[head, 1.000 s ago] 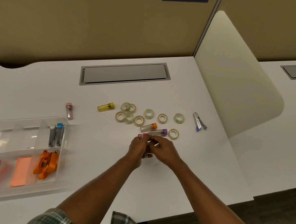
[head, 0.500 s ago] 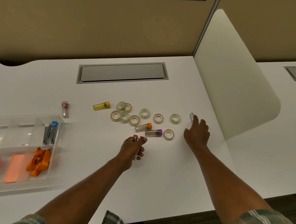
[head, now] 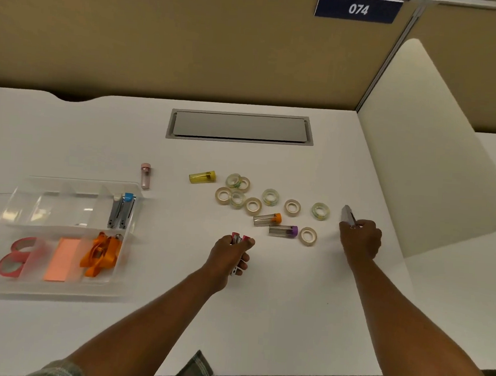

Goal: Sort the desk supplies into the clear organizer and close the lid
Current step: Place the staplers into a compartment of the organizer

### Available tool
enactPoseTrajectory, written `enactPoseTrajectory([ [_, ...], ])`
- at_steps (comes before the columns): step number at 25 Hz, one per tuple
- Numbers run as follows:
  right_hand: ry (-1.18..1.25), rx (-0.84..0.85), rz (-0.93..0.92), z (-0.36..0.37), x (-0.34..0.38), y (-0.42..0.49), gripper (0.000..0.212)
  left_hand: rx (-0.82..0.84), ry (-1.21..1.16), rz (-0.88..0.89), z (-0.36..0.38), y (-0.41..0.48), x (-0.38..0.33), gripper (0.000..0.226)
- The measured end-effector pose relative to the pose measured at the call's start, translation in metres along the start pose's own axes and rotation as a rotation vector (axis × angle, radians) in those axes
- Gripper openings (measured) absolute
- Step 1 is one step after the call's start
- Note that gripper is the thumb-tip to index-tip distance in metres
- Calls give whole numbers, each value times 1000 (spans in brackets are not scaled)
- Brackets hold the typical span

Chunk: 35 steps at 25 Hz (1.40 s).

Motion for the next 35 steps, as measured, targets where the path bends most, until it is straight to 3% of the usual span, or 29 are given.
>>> enactPoseTrajectory([
  [4, 230, -144, -262, -6, 37, -28, 32, -3, -35, 12, -28, -8, -2, 32],
  [8, 542, -37, -333, 6, 84, -77, 34, -3, -77, 41, -68, -17, -11, 32],
  [13, 1012, 284, -184, 60, 152, -144, 22, -31, -129, 43, -131, -30, -17, 34],
  [17, 1112, 676, 92, 141, 202, -217, 15, -52, -306, 34, -188, -40, -26, 34],
  [20, 985, 913, 182, 197, 230, -274, 24, -55, -430, 59, -234, -49, -33, 26],
  [23, 753, 963, 130, 242, 251, -317, 29, -173, -318, 134, -281, -52, -40, 22],
  [25, 523, 917, 1, 263, 265, -336, 27, -257, -231, 168, -306, -50, -44, 26],
  [30, -112, 629, -617, 293, 291, -356, 25, -339, 54, 212, -334, -34, -49, 36],
  [35, -400, 525, -736, 307, 290, -355, 20, -399, 397, 275, -330, -19, -56, 38],
])
Point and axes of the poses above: each hand's wrist, its own y-axis towards the middle knuckle, its own z-axis out of the palm, x = y × z, the point moved 4 cm from there along y, towards the middle knuckle, and after that the axes turned 8 degrees about x, right-handed, at the moved point
